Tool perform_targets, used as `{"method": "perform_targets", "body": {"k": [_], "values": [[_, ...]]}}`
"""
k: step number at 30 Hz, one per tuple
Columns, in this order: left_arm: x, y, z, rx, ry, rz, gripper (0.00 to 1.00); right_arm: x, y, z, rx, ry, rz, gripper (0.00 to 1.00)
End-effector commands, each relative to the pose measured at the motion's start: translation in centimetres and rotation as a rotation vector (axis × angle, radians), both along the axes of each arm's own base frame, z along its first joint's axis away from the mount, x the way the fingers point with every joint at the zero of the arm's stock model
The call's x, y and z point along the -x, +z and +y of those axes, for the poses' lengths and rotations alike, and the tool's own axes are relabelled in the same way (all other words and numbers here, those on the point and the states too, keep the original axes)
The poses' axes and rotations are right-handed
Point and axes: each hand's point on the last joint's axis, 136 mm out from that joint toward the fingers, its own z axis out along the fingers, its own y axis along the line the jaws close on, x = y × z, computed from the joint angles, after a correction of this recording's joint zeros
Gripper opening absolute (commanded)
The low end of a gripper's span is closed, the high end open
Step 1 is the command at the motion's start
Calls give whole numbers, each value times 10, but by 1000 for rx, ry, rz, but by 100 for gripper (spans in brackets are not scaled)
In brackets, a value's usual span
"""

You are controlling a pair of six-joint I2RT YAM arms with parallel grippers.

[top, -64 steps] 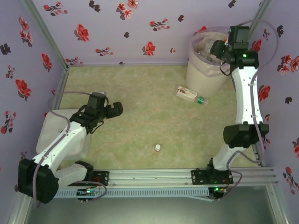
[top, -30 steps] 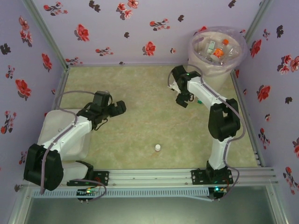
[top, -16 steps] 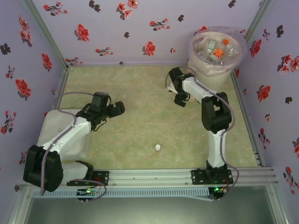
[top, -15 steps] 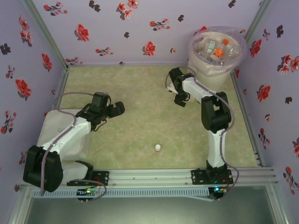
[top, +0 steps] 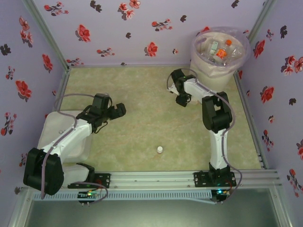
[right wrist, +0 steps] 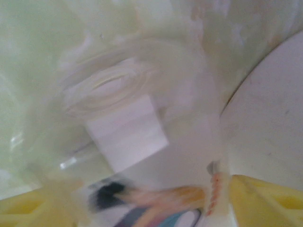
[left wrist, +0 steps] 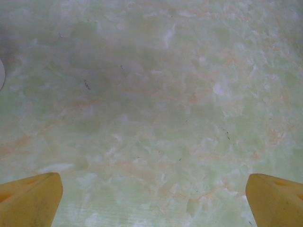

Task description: Put the plastic bottles in the bin

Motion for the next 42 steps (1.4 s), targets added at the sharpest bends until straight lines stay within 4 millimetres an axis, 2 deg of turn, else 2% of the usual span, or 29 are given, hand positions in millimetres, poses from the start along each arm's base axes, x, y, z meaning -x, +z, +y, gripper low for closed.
{"method": "perform_targets", "body": {"k": [1, 7, 10, 13, 17, 23, 25, 27, 30, 33, 35, 40, 42], "values": [[2, 0, 4, 12, 16, -2, 100, 5, 13, 4, -38, -21, -6, 69], [0, 1, 4, 7, 14, 2, 100, 10, 33, 5, -61, -56, -46, 65], [-2, 1, 2, 9, 13, 2, 100, 13, 60, 14, -115, -68, -100, 64], [-3, 5, 2, 11, 14, 2, 100, 21, 101, 30, -180, -72, -166, 63], [-4, 10, 3, 6, 15, -4, 100, 35, 191, 56, -430, -92, -286, 61], [-8, 16, 2, 10, 23, -21, 100, 56, 329, 61, -721, -113, -536, 54], [-12, 23, 0, 14, 12, -31, 100, 58, 370, 56, -798, -132, -656, 53], [-15, 31, -2, 11, 2, -42, 100, 54, 411, 43, -842, -165, -804, 53], [-19, 42, -5, 15, -9, -61, 100, 35, 450, 10, -863, -238, -957, 53], [-21, 48, -8, 29, -19, -69, 100, 3, 464, -26, -897, -339, -1008, 52], [-20, 51, -9, 34, -26, -69, 100, -19, 458, -43, -907, -389, -998, 52], [-13, 56, -5, 26, -25, -78, 100, -68, 418, -70, -903, -496, -952, 53], [-11, 55, -4, 32, -17, -77, 100, -79, 398, -75, -907, -535, -918, 54]]}}
